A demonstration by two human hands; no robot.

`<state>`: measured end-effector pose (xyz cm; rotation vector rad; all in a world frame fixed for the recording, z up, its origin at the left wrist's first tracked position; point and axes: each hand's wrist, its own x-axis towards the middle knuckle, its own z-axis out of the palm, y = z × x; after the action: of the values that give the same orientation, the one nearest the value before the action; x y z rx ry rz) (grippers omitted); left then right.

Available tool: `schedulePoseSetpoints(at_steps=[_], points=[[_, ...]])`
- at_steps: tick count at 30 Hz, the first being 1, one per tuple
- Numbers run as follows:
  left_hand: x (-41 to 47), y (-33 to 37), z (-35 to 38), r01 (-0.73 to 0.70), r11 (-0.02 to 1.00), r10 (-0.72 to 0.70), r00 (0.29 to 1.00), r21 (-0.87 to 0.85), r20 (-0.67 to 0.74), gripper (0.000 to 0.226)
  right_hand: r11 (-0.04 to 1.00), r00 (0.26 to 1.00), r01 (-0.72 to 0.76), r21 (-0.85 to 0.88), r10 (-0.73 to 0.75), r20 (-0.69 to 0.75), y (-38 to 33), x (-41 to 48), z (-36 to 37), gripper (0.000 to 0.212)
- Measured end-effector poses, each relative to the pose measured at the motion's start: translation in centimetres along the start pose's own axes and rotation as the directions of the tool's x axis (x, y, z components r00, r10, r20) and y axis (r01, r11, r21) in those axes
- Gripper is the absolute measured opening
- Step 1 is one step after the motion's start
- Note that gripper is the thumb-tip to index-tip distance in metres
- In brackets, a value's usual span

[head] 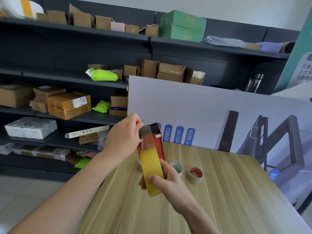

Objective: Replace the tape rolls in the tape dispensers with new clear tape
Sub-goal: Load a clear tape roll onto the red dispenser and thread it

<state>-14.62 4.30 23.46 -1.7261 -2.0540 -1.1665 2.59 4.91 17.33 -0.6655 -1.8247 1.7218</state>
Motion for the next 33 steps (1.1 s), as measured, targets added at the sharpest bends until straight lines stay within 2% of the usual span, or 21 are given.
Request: schedulePoseSetpoints(at_steps=[3, 6, 12, 14, 17, 19, 22, 26, 28, 33], points=[[0.2, 0.4, 0.0, -0.046, 0.995, 0.048, 0.999, 0.084, -0.018, 0.01, 1.0, 0.999, 0.011, -0.004, -0.011, -0.041, -0.2, -0.1, 0.0, 0.042], [0.6, 0.5, -0.2, -0.082, 0.986, 0.087, 0.996, 0.146, -0.024, 0.01, 0.999, 0.993, 0.028, -0.025, -0.031, -0.116, -0.2, 0.2, 0.2, 0.061], [1.8, 0.5, -0.4, -0.035, 0.992, 0.038, 0.999, 0.117, -0.017, 0.01, 0.999, 0.998, -0.046, -0.015, 0.045, -0.031, -0.4, 0.6, -0.6, 0.038], [2.0, 0.4, -0.4, -0.056, 0.993, 0.056, 0.998, 0.103, 0.003, 0.009, 0.997, 0.995, -0.078, -0.029, 0.076, -0.068, -0.5, 0.9, -0.6, 0.04], [2.3, 0.3, -0.2, -0.114, 0.99, 0.108, 0.991, 0.084, 0.081, 0.01, 0.991, 0.971, -0.134, -0.007, 0.13, -0.199, -0.7, 1.2, -0.3, 0.049], [2.4, 0.4, 0.0, -0.126, 0.99, 0.12, 0.989, 0.068, 0.082, 0.01, 0.991, 0.965, -0.131, 0.004, 0.128, -0.229, -0.7, 1.3, -0.3, 0.045], [3.1, 0.2, 0.1, -0.046, 0.999, 0.047, 0.998, -0.02, 0.032, 0.01, 0.995, 0.982, -0.101, -0.028, 0.095, -0.164, -0.7, 1.2, -0.4, 0.029], [4.0, -0.2, 0.2, 0.075, 0.992, -0.07, 0.996, -0.105, 0.045, 0.014, 0.996, 0.99, -0.085, -0.022, 0.082, -0.115, -0.4, 1.4, -0.7, 0.012], [4.0, -0.1, 0.2, 0.076, 0.991, -0.071, 0.996, -0.109, 0.051, 0.015, 0.995, 0.989, -0.094, -0.024, 0.091, -0.117, -0.4, 1.4, -0.9, 0.014], [4.5, -0.1, 0.3, 0.109, 0.983, -0.111, 0.994, -0.145, -0.003, 0.017, 0.997, 0.991, -0.081, 0.004, 0.081, -0.102, -0.5, 1.8, -1.4, 0.032]])
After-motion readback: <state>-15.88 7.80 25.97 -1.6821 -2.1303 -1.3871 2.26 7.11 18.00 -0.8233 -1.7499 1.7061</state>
